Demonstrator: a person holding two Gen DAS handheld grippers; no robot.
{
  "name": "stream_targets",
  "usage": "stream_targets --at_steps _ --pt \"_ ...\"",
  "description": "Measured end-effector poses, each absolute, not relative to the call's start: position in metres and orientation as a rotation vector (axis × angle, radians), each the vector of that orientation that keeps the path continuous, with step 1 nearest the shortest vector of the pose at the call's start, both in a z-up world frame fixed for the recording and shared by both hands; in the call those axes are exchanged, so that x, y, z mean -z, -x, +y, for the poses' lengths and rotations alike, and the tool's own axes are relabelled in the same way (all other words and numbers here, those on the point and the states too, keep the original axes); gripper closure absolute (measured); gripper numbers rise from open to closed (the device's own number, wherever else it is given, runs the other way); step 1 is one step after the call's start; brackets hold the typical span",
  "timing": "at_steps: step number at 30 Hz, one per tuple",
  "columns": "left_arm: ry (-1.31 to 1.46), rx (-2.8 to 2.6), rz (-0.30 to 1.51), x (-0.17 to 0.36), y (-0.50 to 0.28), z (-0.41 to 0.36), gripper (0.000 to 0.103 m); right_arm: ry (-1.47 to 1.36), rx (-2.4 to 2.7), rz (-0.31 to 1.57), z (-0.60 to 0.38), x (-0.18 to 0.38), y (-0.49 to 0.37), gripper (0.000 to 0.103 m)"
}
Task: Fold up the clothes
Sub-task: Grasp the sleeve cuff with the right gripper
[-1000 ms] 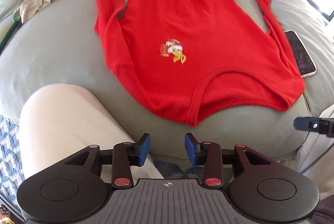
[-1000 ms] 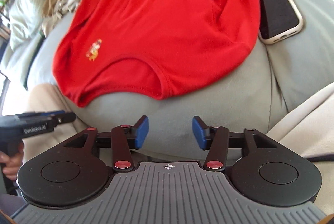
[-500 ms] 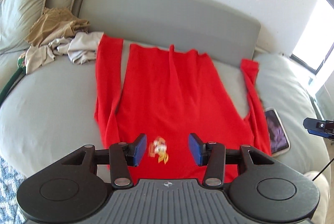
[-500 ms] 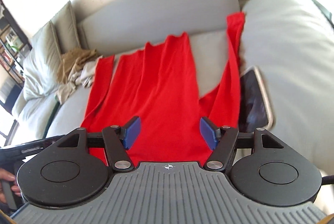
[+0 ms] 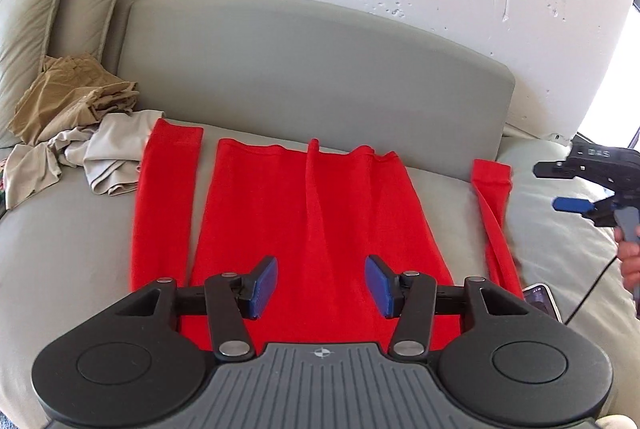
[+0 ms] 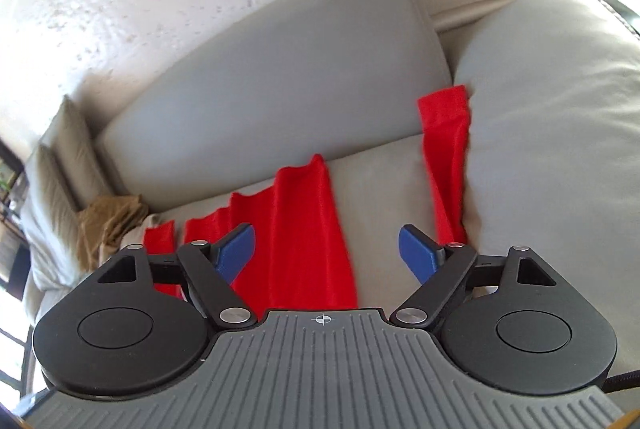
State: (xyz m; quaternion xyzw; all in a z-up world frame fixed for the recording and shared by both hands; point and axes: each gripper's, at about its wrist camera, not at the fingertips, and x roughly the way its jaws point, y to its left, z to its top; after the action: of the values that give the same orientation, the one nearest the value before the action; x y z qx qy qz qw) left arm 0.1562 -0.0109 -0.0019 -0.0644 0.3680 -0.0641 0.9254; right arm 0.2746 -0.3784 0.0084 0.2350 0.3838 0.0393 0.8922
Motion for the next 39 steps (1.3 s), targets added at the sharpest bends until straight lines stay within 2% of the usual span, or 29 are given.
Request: stream_targets --at_steps 2,10,11,13,16,18,19,21,24,34,39 --pt "0.143 0.141 0.765 0.010 -0.170 -0.019 0.053 -0.445 -0.015 0.788 -0.380 0.012 -0.315 0.045" --pt "0.194 0.178 0.814 0.044 -0.207 -0.042 0.053 -0.262 0.153 0.879 -0.378 0.093 -0.452 0.049" --pt "0.195 0.184 0.823 0.048 -0.210 -0.044 0.053 -0.250 0.189 0.911 -0.377 0.101 -0.463 0.049" --pt "0.194 0.191 0.841 0.056 -0.215 -0.046 0.053 -0.227 0.266 0.973 -0.375 0.118 -0.483 0.041" --pt "0.199 0.192 0.865 0.066 -0.217 -0.045 0.053 -0.189 0.319 0.972 -0.370 0.131 -0.493 0.041" --pt "0.203 0.188 0.880 0.070 -0.217 -0.043 0.053 -0.159 0.346 0.958 -0.366 0.134 -0.495 0.055" --pt "0.207 0.184 0.883 0.070 -0.216 -0.041 0.053 -0.158 0.359 0.957 -0.367 0.133 -0.495 0.059" --pt "0.216 0.180 0.883 0.068 -0.213 -0.038 0.053 -0.183 0.385 0.961 -0.375 0.129 -0.493 0.096" --pt "0.221 0.181 0.861 0.058 -0.207 -0.036 0.053 -0.237 0.348 0.960 -0.393 0.117 -0.482 0.097" --pt "0.238 0.328 0.757 0.004 -0.161 -0.056 0.053 -0.460 0.257 0.634 -0.460 -0.011 -0.366 0.098" --pt "0.320 0.475 0.760 -0.011 -0.140 -0.078 0.053 -0.607 0.240 0.497 -0.529 -0.044 -0.301 0.098"
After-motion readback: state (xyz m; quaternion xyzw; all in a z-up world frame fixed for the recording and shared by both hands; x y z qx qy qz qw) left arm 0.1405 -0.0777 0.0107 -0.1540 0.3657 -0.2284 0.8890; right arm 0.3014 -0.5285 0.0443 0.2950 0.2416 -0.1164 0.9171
